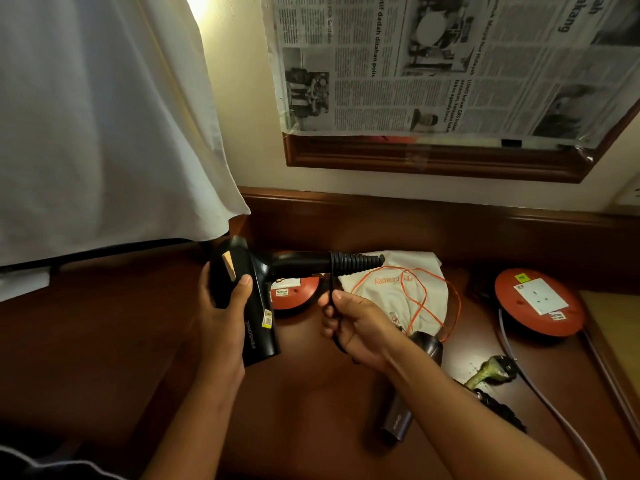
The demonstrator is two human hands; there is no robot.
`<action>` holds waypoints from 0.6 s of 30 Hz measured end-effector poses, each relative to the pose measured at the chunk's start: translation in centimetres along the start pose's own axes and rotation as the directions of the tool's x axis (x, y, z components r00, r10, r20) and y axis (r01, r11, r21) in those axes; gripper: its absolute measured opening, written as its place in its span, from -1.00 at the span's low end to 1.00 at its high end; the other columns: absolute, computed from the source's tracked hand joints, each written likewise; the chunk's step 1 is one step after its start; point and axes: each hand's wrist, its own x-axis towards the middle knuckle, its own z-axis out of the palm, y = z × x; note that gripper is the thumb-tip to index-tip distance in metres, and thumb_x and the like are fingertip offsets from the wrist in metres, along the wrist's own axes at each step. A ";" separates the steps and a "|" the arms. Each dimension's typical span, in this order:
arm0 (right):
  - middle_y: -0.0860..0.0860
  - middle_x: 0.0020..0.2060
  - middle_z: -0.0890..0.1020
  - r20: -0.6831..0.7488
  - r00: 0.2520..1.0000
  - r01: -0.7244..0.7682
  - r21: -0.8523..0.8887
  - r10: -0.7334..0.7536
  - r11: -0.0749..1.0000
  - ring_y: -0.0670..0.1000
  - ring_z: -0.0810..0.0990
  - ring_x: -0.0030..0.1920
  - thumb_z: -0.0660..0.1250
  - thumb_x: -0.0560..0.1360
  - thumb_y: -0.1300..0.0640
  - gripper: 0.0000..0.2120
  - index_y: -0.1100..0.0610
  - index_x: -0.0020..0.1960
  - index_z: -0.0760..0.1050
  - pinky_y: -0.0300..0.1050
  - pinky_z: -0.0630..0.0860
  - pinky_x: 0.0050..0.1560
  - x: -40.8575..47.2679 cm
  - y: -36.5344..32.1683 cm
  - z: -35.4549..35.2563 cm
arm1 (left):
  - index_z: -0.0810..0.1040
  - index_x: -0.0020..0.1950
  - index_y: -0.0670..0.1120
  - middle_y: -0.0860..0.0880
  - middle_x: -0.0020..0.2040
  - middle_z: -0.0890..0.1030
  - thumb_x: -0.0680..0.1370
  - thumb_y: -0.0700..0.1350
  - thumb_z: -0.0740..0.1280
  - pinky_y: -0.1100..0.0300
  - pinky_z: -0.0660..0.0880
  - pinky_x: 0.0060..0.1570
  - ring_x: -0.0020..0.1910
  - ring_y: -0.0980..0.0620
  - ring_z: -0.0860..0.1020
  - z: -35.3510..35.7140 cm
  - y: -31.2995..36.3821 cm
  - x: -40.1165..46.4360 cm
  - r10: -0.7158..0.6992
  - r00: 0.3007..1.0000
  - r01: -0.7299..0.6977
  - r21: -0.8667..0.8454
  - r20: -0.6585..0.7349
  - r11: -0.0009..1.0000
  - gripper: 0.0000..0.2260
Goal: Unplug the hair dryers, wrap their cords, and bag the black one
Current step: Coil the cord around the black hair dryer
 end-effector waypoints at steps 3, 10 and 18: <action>0.04 -0.40 0.47 -0.006 0.998 0.068 -0.022 -0.068 0.997 -0.05 0.39 -0.38 0.25 0.46 0.19 -0.85 0.28 -0.13 0.50 -0.20 0.42 -0.32 0.4 0.1 -0.8 | 0.36 0.41 0.16 0.05 0.24 0.57 0.48 -0.04 0.43 -0.11 0.50 0.21 0.18 0.00 0.57 -0.2 0.0 0.3 -0.059 0.997 0.059 -0.008 0.052 0.998 -0.47; 0.05 -0.46 0.49 -0.051 0.972 0.206 -0.283 -0.229 0.937 -0.02 0.45 -0.44 0.29 0.49 0.28 -0.90 0.25 -0.20 0.51 -0.18 0.47 -0.36 0.3 -0.9 -1.3 | 0.47 0.26 0.18 -0.03 0.13 0.63 0.49 -0.06 0.40 -0.14 0.54 0.11 0.08 -0.11 0.62 -0.3 0.4 0.9 -0.143 0.980 0.149 -0.033 0.139 0.988 -0.63; 0.08 -0.53 0.37 -0.131 0.972 0.112 -0.473 -0.196 0.874 -0.05 0.20 -0.64 0.21 0.59 -0.02 -0.68 0.18 -0.22 0.37 -0.30 0.16 -0.59 0.2 0.3 -0.7 | 0.44 0.29 0.23 -0.21 0.20 0.58 0.30 0.13 0.51 -0.36 0.49 0.08 0.12 -0.34 0.58 -0.6 0.4 1.4 -0.159 0.971 0.171 -0.053 0.179 0.984 -0.42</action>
